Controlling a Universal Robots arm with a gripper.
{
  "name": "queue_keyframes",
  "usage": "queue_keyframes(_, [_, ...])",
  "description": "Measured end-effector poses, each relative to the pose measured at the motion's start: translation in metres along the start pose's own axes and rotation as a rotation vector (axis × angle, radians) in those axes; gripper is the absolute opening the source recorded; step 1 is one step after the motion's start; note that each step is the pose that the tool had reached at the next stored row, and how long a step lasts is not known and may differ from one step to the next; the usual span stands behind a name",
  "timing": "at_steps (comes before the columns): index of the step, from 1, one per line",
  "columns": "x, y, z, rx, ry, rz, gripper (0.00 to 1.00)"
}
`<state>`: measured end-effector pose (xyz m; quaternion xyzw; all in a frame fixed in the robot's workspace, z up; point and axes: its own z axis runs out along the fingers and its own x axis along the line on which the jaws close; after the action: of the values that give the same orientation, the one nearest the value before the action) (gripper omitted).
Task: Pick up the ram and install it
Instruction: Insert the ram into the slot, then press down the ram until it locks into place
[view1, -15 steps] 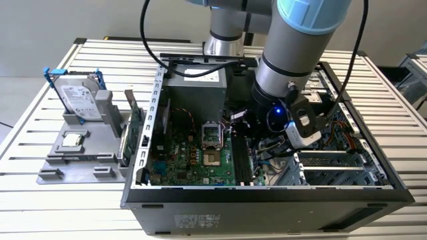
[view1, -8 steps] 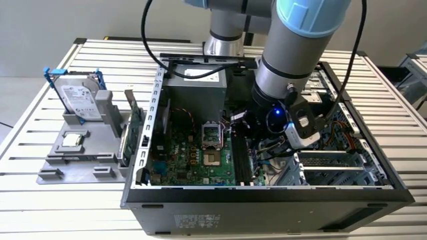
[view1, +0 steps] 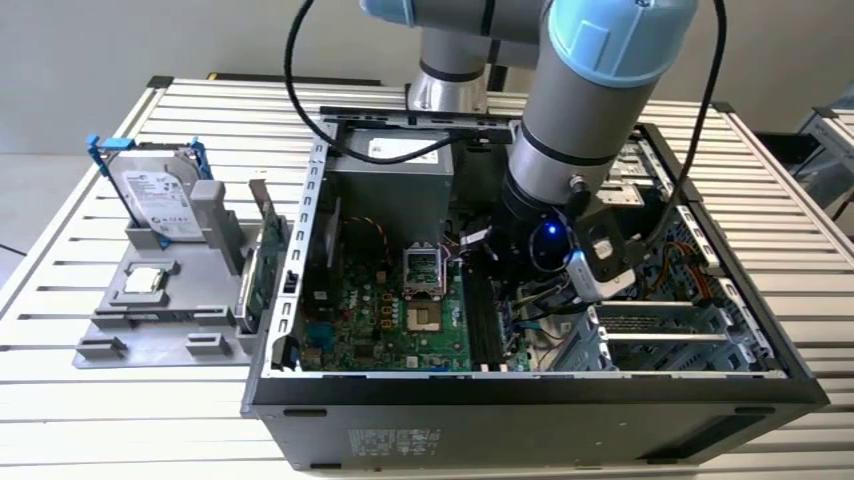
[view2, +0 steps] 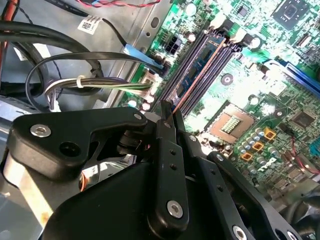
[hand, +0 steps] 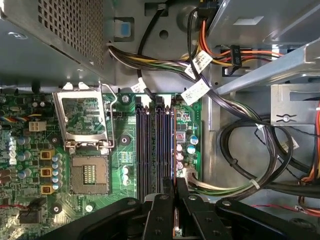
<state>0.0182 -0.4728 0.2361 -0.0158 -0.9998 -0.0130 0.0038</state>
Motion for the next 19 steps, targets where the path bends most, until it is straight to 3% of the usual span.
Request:
queue_keyframes(11, [-0.0004, 0.0031, 0.012, 0.0001, 0.0, 0.0, 0.0])
queue_keyframes(19, [-0.0004, 0.0032, 0.0126, 0.0023, -0.0001, 0.0, 0.0])
